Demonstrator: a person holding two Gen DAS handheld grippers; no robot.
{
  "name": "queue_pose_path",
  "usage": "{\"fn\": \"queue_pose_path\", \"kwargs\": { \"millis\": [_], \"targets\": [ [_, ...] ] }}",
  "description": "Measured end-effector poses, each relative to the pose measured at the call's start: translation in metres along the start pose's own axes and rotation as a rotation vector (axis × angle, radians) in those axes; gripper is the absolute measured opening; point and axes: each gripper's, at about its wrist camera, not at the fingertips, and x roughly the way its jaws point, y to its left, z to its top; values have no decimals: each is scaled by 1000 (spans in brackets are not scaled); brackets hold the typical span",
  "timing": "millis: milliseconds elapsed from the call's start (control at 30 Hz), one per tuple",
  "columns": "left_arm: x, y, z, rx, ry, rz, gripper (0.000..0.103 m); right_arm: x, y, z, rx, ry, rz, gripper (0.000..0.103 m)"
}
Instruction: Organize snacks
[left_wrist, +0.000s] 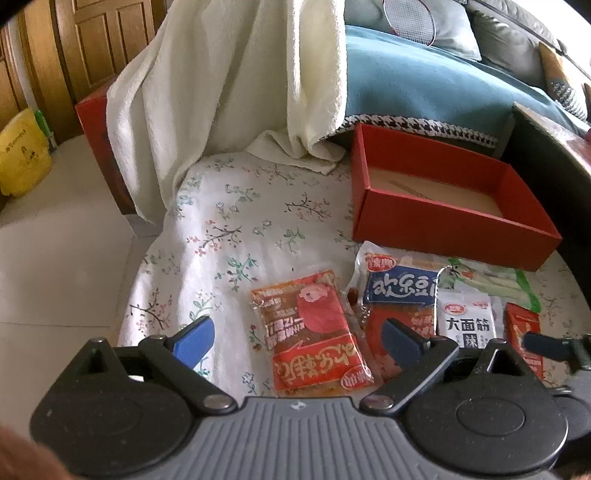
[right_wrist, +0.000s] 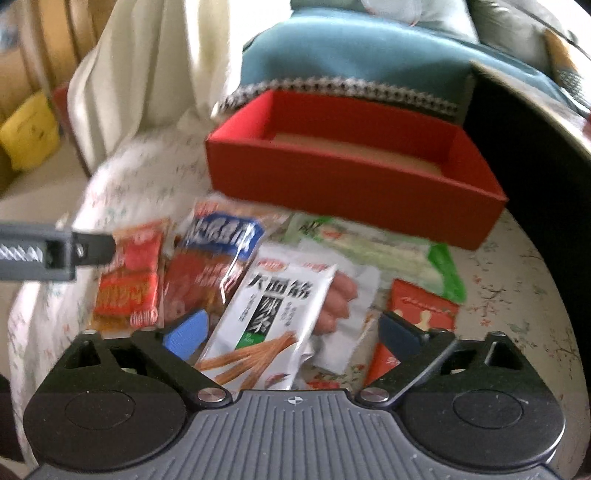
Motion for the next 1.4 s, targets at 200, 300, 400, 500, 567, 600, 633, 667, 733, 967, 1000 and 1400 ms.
{"fn": "queue_pose_path", "kwargs": {
  "millis": [200,300,400,500,567,600,633,667,733,967,1000,1400],
  "targets": [
    [-3,3,2,6,4,-8,92,2,-9,-1,-3,50,63,56],
    [-2,9,3,-16,18,-20,92,-4,-26,-2,54,61,113,47],
    [6,16,3,-66,65,-39,92,-6,-37,-3,84,63,131,40],
    [15,21,1,-104,108,-38,92,-10,-42,-3,93,55,155,34],
    [23,20,-1,-117,132,-22,92,-8,-40,-3,87,59,149,38],
    [26,20,-3,-122,145,-19,92,-6,-39,-3,81,61,143,41],
    [30,17,-4,-125,159,-23,92,-5,-37,-3,69,64,139,46],
    [34,15,-4,-129,167,-25,92,-3,-34,-2,55,71,137,49],
    [40,9,-3,-128,178,-22,92,0,-32,-1,45,74,138,57],
    [71,-4,-2,-154,239,15,92,11,-29,-1,3,85,145,69],
    [70,-4,-2,-157,231,19,90,11,-31,-1,0,83,147,62],
    [50,18,-24,-119,267,15,72,-9,-57,-4,40,81,210,34]
  ]
}}
